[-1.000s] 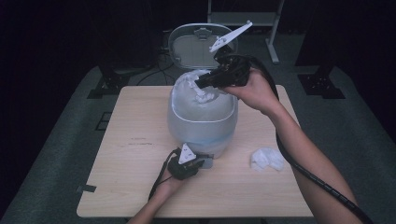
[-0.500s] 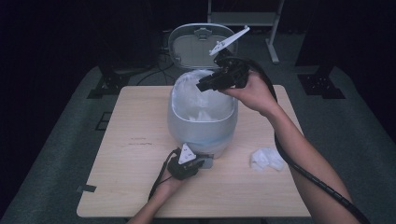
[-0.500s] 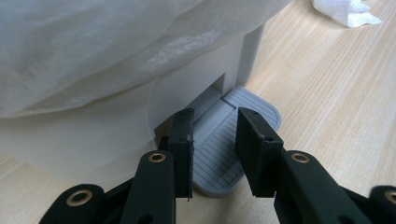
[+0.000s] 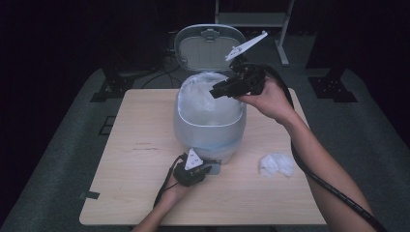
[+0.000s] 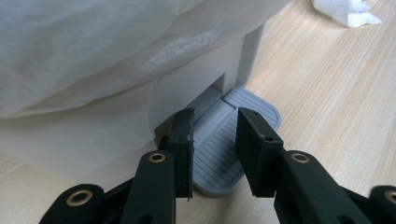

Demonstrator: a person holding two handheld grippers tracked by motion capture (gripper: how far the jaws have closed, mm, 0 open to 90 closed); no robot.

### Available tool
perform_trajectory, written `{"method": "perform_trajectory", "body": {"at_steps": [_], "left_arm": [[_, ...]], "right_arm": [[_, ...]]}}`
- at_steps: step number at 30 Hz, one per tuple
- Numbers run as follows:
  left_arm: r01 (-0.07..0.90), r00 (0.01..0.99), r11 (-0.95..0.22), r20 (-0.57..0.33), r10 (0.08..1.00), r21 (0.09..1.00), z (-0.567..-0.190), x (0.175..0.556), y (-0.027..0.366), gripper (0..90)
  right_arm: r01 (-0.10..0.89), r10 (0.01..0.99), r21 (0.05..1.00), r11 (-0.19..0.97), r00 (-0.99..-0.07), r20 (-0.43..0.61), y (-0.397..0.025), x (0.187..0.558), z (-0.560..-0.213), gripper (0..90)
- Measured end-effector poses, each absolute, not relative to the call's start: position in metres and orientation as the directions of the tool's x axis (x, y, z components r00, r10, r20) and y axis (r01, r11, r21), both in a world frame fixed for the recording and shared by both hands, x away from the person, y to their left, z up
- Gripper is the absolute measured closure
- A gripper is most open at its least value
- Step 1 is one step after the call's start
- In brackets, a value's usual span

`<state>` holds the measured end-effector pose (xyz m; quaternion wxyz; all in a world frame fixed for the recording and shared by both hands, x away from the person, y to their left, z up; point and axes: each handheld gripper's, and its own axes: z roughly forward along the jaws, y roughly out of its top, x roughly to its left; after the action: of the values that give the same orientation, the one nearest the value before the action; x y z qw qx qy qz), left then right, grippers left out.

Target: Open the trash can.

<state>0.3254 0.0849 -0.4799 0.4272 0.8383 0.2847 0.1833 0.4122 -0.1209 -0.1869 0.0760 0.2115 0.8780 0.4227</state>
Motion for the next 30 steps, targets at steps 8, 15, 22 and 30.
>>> {"method": "perform_trajectory", "body": {"at_steps": [8,15,22,30], "left_arm": [[0.321,0.77,-0.473,0.065,0.634,0.821,-0.48,0.325,0.085,67.6],[0.321,0.77,-0.472,0.064,0.635,0.821,-0.48,0.325,0.085,67.6],[0.321,0.77,-0.474,0.065,0.634,0.82,-0.48,0.325,0.085,67.6],[0.32,0.77,-0.472,0.065,0.635,0.821,-0.48,0.325,0.085,67.6]], "right_arm": [[0.308,0.437,0.785,0.538,-0.898,0.052,-0.134,0.406,-0.19,68.9],[0.312,0.442,0.786,0.533,-0.895,0.056,-0.143,0.4,-0.194,66.3],[0.313,0.443,0.795,0.52,-0.894,0.063,-0.155,0.395,-0.197,62.8],[0.333,0.463,0.799,0.5,-0.883,0.078,-0.173,0.392,-0.204,62.0]]}}
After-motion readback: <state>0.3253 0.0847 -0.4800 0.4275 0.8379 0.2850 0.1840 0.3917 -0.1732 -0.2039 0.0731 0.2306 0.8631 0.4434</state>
